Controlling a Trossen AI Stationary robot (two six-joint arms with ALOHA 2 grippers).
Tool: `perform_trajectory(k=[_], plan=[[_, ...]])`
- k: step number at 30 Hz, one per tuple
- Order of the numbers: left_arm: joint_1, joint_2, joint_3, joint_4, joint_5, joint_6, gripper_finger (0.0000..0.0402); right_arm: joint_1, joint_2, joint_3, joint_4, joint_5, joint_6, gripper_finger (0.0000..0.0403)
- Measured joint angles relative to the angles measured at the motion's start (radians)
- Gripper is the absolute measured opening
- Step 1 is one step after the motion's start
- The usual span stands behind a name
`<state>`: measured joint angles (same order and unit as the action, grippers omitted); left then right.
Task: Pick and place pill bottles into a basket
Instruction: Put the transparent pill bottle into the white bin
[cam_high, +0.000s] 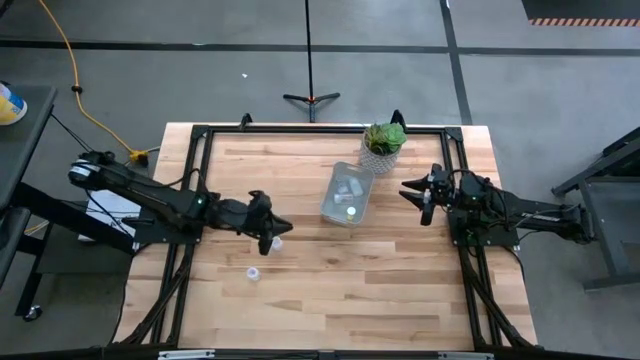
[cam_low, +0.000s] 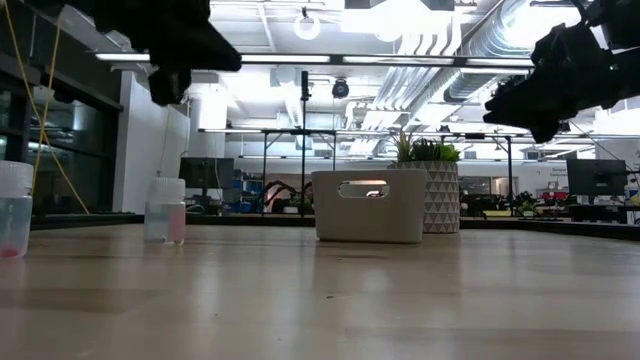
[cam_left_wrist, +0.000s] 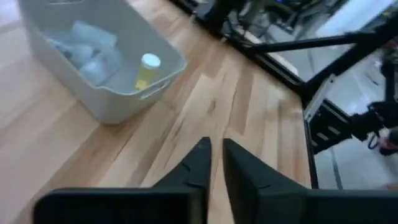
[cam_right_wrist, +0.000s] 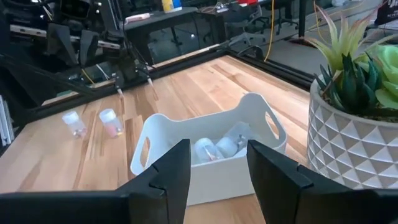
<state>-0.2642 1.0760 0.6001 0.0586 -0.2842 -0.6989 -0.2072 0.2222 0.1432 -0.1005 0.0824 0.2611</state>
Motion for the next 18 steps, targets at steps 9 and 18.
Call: perform_trajectory(k=[9,18], plan=[[0.002,0.008,-0.028,0.015,-0.007,0.131,0.0147,0.0,0.0,0.0,-0.036,0.028,0.0,0.0149],[0.002,0.009,-0.028,-0.157,0.111,0.183,0.0248,0.0,0.0,0.0,-0.038,0.059,0.0,0.0149]])
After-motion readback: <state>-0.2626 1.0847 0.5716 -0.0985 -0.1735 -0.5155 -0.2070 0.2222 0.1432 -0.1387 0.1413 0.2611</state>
